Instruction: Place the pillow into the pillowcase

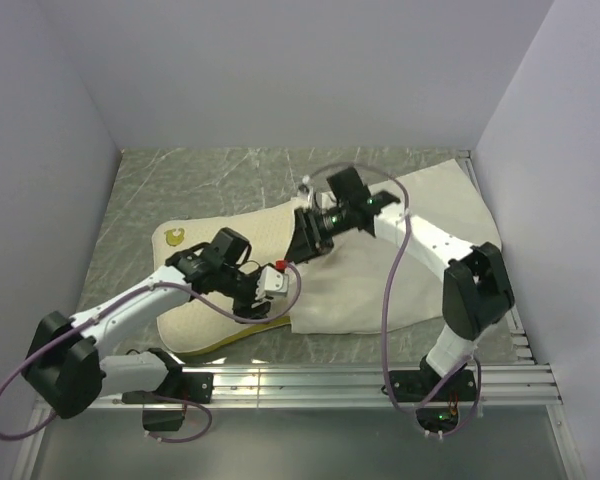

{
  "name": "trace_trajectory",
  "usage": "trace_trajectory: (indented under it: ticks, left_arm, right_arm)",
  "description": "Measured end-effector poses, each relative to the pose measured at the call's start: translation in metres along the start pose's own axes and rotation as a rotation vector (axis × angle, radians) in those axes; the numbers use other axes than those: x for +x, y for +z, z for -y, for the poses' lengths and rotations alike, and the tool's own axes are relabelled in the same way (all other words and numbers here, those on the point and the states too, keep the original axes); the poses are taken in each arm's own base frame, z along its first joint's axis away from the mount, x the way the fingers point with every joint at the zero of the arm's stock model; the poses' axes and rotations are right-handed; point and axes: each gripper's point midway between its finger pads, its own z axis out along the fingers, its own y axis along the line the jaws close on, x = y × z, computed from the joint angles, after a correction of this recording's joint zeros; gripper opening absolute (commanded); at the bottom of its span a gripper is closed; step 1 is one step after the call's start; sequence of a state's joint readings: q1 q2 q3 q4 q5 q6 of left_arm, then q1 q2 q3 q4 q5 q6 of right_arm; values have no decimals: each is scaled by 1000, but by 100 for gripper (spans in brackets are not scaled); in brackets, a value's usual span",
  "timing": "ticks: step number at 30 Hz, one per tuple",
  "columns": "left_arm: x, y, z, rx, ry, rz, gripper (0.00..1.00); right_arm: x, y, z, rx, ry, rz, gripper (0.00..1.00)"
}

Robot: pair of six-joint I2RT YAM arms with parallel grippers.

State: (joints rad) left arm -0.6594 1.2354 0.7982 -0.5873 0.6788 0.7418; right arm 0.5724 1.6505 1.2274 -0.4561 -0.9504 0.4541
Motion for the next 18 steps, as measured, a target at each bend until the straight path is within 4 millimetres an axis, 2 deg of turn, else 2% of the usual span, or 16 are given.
trace_trajectory:
  ticks: [2,3,4,5,8,10,12,14,16,18]
  left_arm:
    - [-9,-16,5,-5,-8,25,70]
    - [-16,-26,3,-23,-16,50,70]
    - [-25,-37,-3,-53,-28,77,71]
    - [-31,-47,-11,-87,-44,100,71]
    - [-46,-76,-44,-204,-110,161,73]
    - [-45,-90,-68,-281,-174,182,74]
    - [-36,-98,-93,-342,-255,190,74]
    - [-21,-104,-122,-396,-357,187,74]
    - [-7,-109,-145,-437,-436,185,74]
    - [10,-115,-165,-489,-508,178,75]
  right_arm:
    - [-36,-17,-8,37,-113,39,66]
    - [-54,-29,-10,55,-160,81,69]
    - [-74,-46,-13,80,-206,135,77]
    - [-91,-61,-12,118,-235,189,80]
    - [-152,-116,-5,296,-349,388,81]
    - [-182,-131,1,401,-408,453,81]
    - [-213,-127,11,494,-462,472,81]
    - [-237,-108,28,561,-493,459,80]
    - [-248,-84,58,615,-486,422,80]
    - [-244,-56,94,660,-450,355,80]
